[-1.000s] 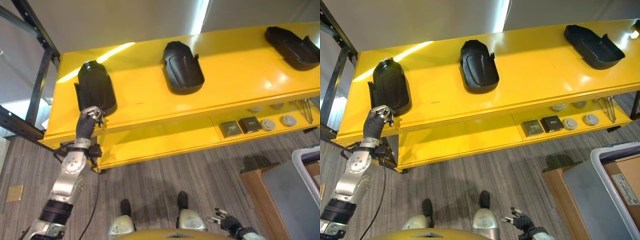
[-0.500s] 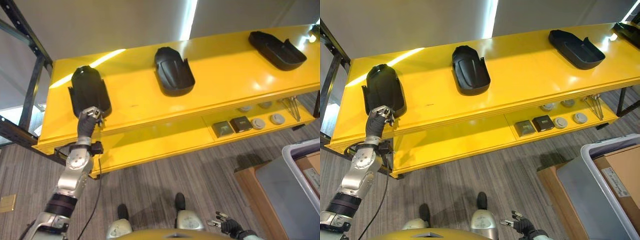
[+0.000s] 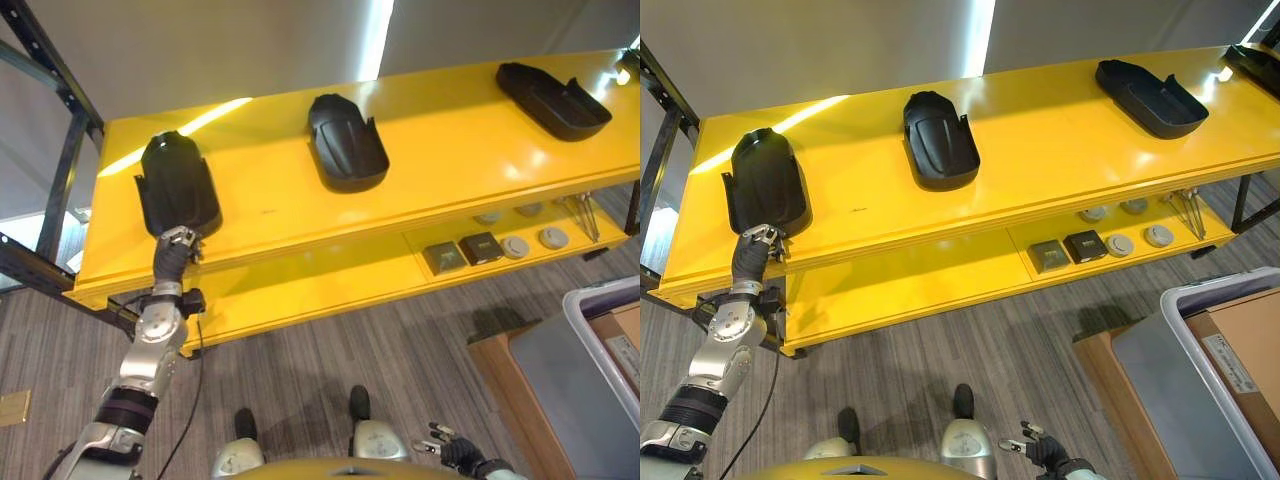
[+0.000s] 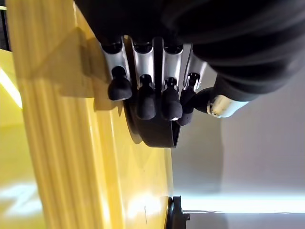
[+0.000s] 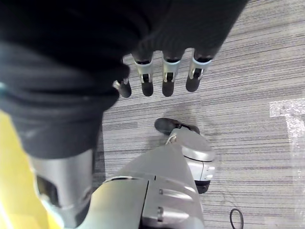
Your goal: Move parts from the plastic box to the shelf.
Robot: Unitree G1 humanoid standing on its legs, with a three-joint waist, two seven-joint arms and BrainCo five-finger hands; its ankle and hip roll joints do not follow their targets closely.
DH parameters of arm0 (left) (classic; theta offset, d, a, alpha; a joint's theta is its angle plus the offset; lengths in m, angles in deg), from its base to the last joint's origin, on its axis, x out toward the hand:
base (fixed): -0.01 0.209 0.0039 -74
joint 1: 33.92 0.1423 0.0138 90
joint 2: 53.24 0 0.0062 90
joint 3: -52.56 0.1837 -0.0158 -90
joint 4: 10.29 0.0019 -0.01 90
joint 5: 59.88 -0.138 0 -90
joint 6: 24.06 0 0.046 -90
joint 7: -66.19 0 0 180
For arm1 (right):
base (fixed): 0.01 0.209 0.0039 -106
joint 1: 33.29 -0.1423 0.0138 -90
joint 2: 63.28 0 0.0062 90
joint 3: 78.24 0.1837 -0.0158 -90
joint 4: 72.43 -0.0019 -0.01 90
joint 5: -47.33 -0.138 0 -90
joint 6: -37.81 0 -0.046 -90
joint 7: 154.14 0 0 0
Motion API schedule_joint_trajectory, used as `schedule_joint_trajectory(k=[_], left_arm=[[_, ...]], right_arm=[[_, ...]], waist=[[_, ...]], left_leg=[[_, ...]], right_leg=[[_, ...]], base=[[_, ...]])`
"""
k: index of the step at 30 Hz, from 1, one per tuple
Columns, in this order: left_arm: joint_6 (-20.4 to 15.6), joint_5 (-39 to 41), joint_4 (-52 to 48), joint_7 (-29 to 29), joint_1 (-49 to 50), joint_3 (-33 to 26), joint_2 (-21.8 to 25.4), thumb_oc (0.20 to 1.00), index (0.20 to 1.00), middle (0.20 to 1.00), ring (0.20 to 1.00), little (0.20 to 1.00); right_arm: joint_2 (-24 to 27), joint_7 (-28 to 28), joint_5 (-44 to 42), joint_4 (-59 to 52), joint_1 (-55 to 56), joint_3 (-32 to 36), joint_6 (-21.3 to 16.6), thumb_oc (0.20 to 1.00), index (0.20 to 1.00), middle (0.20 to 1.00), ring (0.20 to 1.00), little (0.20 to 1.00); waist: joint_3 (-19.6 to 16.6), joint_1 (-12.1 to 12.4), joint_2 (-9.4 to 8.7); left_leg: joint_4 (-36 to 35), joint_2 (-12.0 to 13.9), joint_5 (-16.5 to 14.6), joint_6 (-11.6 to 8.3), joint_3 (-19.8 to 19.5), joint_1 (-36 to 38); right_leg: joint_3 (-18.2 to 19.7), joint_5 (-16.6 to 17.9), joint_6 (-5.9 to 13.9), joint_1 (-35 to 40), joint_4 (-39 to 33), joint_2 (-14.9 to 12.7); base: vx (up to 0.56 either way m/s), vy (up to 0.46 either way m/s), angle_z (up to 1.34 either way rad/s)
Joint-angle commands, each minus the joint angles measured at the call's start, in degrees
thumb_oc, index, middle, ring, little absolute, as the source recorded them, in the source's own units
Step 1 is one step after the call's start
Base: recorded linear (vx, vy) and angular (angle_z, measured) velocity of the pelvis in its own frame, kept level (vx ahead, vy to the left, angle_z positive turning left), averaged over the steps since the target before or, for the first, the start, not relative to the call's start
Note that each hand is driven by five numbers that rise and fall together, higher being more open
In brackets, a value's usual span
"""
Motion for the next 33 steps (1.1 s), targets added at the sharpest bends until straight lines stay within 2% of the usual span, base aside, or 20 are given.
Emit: schedule_joint_trajectory(k=[1,19,23,33], left_arm=[[-4.9,-0.9,5.2,-1.4,-9.1,-2.4,2.7,0.200,0.200,0.200,0.200,0.200],[-3.7,0.7,18.5,-1.9,-17.1,-2.9,4.0,0.200,0.200,0.200,0.200,0.200],[-2.1,3.3,26.2,-1.9,-19.6,-3.3,5.7,0.200,0.200,0.200,0.200,0.200],[-5.0,5.2,28.4,1.5,-20.4,-3.8,6.4,0.200,0.200,0.200,0.200,0.200]], right_arm=[[0.2,1.0,1.0,-0.3,-0.7,-1.3,-0.1,1.000,1.000,1.000,1.000,1.000],[1.4,2.0,1.5,1.5,-1.3,-2.3,-1.0,1.000,1.000,1.000,1.000,1.000],[1.7,2.3,1.5,1.9,-1.3,-3.0,-1.0,1.000,1.000,1.000,1.000,1.000],[1.8,2.5,1.3,2.3,-1.8,-3.5,-1.8,1.000,1.000,1.000,1.000,1.000]], waist=[[0.4,-0.5,-2.38],[-0.4,-2.1,-2.66],[-0.6,-3.0,-2.71],[-0.5,-3.1,-2.70]], left_leg=[[6.2,3.7,-3.1,0.29,0.0,-2.6],[6.4,4.0,-3.5,0.31,0.9,-2.2],[6.7,4.1,-3.6,0.28,1.3,-2.0],[6.7,4.0,-3.8,0.31,1.3,-2.2]], right_leg=[[2.0,-2.3,3.02,-0.2,2.6,-5.0],[3.0,-2.7,3.14,-0.5,2.8,-4.7],[3.4,-3.0,3.01,-0.5,3.0,-4.5],[3.5,-3.3,2.88,-0.7,3.1,-4.5]], base=[[0.00,0.000,0.00],[0.00,-0.001,-0.01],[0.01,0.002,-0.11],[-0.01,0.001,0.00]])
